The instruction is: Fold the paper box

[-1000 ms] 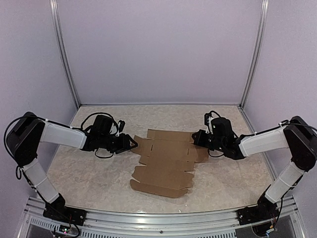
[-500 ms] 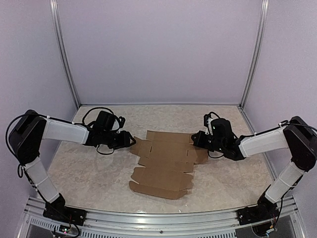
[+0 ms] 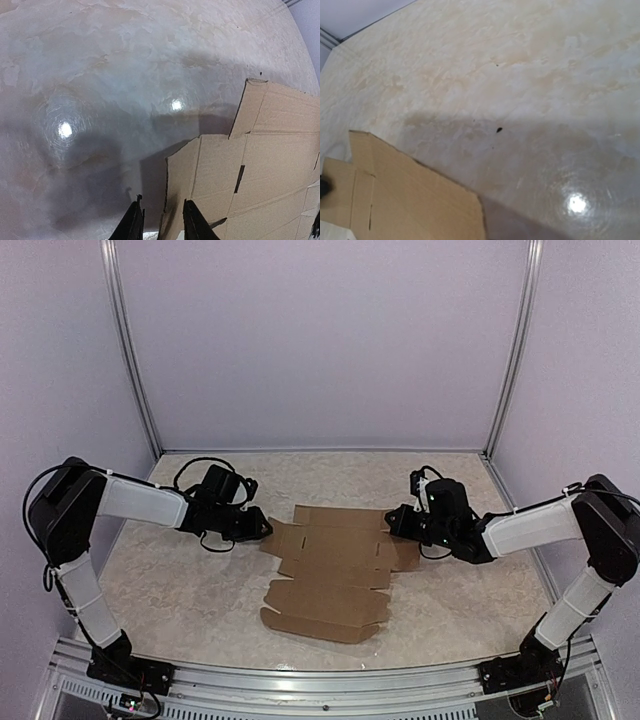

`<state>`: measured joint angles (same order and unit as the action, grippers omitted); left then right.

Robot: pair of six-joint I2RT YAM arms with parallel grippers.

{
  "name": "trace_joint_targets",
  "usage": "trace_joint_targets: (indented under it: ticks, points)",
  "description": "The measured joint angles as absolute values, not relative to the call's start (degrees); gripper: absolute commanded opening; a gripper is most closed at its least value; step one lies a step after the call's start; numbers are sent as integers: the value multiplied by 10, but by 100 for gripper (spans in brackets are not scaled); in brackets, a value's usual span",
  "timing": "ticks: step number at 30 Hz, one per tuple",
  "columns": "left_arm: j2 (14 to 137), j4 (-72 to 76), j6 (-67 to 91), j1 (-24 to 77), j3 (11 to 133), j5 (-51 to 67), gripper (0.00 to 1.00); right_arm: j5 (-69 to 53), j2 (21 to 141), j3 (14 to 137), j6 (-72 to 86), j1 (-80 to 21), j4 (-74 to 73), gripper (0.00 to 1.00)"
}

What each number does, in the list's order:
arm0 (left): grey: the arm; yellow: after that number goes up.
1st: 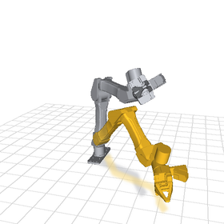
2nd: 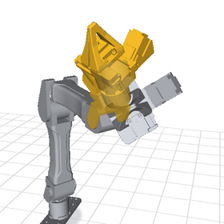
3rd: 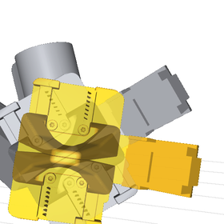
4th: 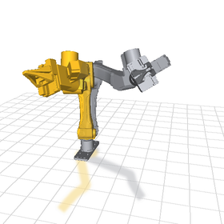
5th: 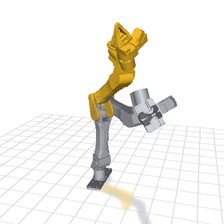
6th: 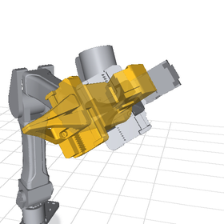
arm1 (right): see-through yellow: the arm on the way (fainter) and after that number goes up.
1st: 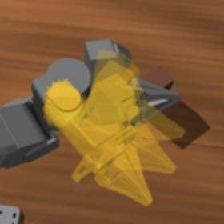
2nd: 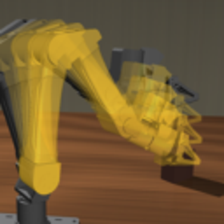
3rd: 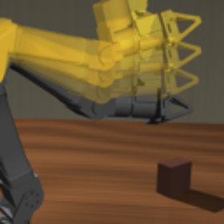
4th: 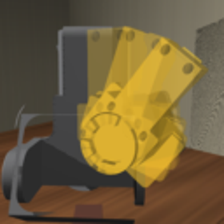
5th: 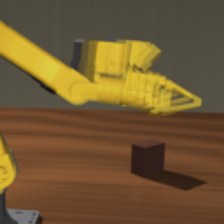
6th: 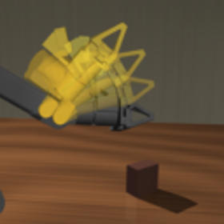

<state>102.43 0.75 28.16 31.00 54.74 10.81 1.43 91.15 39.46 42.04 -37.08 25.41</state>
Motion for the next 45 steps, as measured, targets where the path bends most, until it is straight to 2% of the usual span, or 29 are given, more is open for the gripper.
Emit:
trace_joint_targets:
  ticks: [3,8,19,29,36,45]
  points:
    - [1024,8,279,310,547,104,19,12,912,395,420,-371,254,0]
    - [1025,8,276,311,547,104,0,10,911,395,419,-371,254,0]
    - [1026,22,251,316,547,120,0,6,902,395,410,-373,248,0]
    - [1009,25,201,326,530,104,0,15,858,395,336,-374,183,32]
    - [986,24,159,350,516,67,0,36,836,439,232,-374,77,53]
    - [972,26,119,385,505,28,0,-3,868,585,119,-366,-73,61]
